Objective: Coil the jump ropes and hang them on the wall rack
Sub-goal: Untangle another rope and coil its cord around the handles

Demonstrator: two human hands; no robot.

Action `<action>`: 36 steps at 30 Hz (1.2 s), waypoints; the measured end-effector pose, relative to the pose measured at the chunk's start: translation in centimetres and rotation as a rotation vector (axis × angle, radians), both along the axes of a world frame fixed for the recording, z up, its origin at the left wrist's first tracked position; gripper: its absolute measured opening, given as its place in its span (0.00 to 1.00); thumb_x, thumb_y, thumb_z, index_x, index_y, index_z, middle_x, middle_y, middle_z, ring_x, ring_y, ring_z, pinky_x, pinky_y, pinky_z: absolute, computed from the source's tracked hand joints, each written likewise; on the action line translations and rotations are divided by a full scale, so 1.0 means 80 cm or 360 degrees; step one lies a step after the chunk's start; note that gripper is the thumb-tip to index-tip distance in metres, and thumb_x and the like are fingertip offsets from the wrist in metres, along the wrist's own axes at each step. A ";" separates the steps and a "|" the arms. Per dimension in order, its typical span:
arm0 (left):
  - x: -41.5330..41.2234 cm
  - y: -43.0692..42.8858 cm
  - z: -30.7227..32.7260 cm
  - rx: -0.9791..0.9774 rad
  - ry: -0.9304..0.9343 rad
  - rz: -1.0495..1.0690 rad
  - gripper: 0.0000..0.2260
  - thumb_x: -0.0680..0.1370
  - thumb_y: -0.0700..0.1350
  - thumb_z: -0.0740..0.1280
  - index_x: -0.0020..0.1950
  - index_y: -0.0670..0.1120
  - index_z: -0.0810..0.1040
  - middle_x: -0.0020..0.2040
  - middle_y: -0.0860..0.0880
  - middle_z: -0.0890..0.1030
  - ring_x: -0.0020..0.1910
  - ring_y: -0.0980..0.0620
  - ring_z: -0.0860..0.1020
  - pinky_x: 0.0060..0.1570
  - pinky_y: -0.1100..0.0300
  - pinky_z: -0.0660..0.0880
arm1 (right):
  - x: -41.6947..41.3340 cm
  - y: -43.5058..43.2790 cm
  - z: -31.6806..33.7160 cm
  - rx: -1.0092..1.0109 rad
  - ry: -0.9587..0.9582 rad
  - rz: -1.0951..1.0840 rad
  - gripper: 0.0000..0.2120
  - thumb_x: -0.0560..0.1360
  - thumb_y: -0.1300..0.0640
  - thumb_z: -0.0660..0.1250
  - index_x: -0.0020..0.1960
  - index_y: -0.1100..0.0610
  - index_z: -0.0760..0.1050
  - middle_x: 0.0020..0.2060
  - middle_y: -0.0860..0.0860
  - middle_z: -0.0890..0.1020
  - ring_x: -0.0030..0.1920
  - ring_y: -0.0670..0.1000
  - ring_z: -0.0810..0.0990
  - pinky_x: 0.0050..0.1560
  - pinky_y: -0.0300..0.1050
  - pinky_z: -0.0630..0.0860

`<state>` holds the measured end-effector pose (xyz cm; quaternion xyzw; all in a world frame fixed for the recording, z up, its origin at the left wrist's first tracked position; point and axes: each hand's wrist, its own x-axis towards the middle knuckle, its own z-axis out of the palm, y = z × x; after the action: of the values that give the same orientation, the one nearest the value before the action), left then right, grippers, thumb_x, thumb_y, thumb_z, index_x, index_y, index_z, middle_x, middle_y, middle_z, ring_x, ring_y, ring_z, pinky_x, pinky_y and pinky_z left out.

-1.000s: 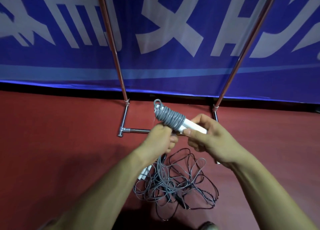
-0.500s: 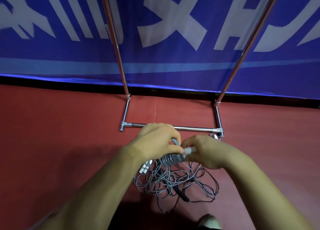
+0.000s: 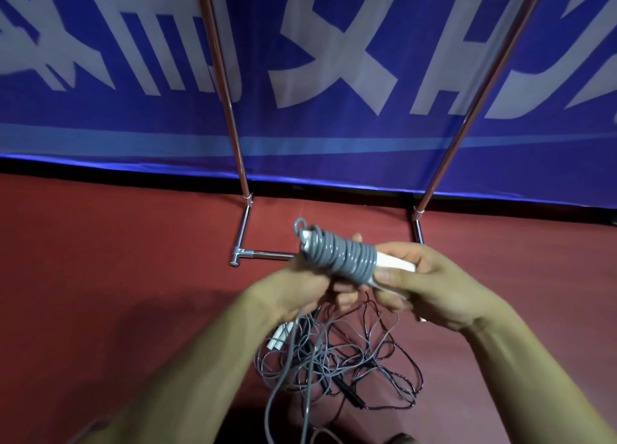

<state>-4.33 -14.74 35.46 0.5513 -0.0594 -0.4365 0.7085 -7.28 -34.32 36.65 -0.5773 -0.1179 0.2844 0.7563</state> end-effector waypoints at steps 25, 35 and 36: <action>0.013 0.036 -0.012 0.0991 -0.1297 -0.0212 0.10 0.77 0.58 0.71 0.41 0.54 0.82 0.37 0.54 0.80 0.37 0.55 0.77 0.43 0.53 0.75 | 0.004 -0.001 -0.013 -0.0992 -0.0036 0.0079 0.07 0.79 0.59 0.69 0.52 0.61 0.73 0.27 0.53 0.73 0.26 0.48 0.67 0.26 0.36 0.64; 0.014 0.031 -0.008 -0.0031 -0.0302 -0.0073 0.16 0.69 0.57 0.77 0.46 0.46 0.82 0.31 0.54 0.77 0.26 0.59 0.72 0.26 0.68 0.67 | 0.000 -0.004 -0.003 0.0122 0.0256 0.0275 0.09 0.75 0.58 0.73 0.52 0.58 0.76 0.28 0.60 0.65 0.24 0.46 0.64 0.26 0.37 0.60; 0.011 0.026 -0.006 -0.0133 -0.0164 -0.0023 0.20 0.75 0.55 0.73 0.54 0.39 0.79 0.31 0.53 0.78 0.27 0.60 0.74 0.27 0.68 0.69 | 0.002 -0.002 -0.004 0.0221 0.0238 0.0196 0.11 0.74 0.56 0.75 0.51 0.58 0.77 0.27 0.60 0.65 0.23 0.46 0.64 0.25 0.36 0.61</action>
<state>-3.43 -12.66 34.95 0.5424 -0.1179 -0.4097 0.7239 -7.13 -34.51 36.37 -0.4925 -0.1158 0.3636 0.7822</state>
